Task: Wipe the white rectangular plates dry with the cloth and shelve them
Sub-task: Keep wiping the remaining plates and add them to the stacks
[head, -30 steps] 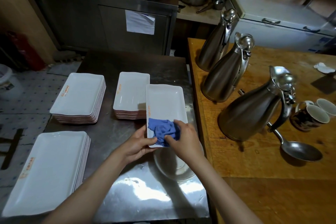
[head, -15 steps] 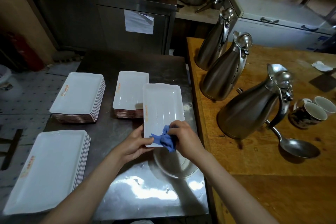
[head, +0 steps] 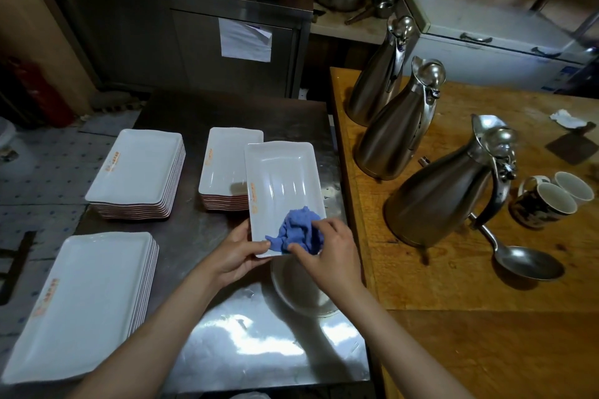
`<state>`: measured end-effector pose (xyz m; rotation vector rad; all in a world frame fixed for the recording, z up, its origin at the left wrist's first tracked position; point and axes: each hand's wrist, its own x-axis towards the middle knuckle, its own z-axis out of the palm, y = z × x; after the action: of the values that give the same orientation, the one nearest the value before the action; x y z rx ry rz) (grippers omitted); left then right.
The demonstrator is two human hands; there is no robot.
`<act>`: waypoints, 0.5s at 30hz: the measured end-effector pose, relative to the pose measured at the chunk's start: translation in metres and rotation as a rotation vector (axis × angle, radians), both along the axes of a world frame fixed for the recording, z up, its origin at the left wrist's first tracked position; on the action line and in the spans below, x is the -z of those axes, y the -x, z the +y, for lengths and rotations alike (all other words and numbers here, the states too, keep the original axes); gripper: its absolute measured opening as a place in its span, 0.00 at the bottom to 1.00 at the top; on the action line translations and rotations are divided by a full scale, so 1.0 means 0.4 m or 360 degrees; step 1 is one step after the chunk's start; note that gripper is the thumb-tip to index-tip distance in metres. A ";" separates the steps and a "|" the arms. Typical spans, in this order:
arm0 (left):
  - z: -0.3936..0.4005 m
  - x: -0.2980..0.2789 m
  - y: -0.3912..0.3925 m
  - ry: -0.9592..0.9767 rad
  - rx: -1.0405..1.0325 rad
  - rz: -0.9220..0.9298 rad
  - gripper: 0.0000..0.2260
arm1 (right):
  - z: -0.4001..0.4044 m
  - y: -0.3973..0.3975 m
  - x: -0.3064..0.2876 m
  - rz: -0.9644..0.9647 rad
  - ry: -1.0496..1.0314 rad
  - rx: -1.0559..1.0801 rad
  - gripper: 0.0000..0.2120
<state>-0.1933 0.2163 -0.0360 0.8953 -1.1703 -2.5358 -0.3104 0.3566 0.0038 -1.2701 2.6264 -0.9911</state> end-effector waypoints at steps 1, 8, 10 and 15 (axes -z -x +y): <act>0.002 -0.001 0.001 0.0004 0.0001 0.0002 0.28 | -0.004 -0.006 0.005 0.0021 -0.0025 0.0007 0.18; 0.004 -0.006 -0.004 -0.0025 0.0041 0.0025 0.31 | -0.027 0.011 0.021 0.0193 0.0078 -0.0059 0.11; 0.003 -0.008 -0.008 -0.0021 0.0048 0.0018 0.33 | -0.031 0.024 0.022 0.0252 0.0098 -0.0102 0.11; -0.002 -0.013 -0.014 0.0012 0.0064 0.0000 0.32 | -0.042 0.045 0.008 0.0242 0.0049 -0.0070 0.12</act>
<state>-0.1875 0.2153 -0.0308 0.8785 -1.2091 -2.5612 -0.3285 0.3398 0.0008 -1.4586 2.6897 -0.9686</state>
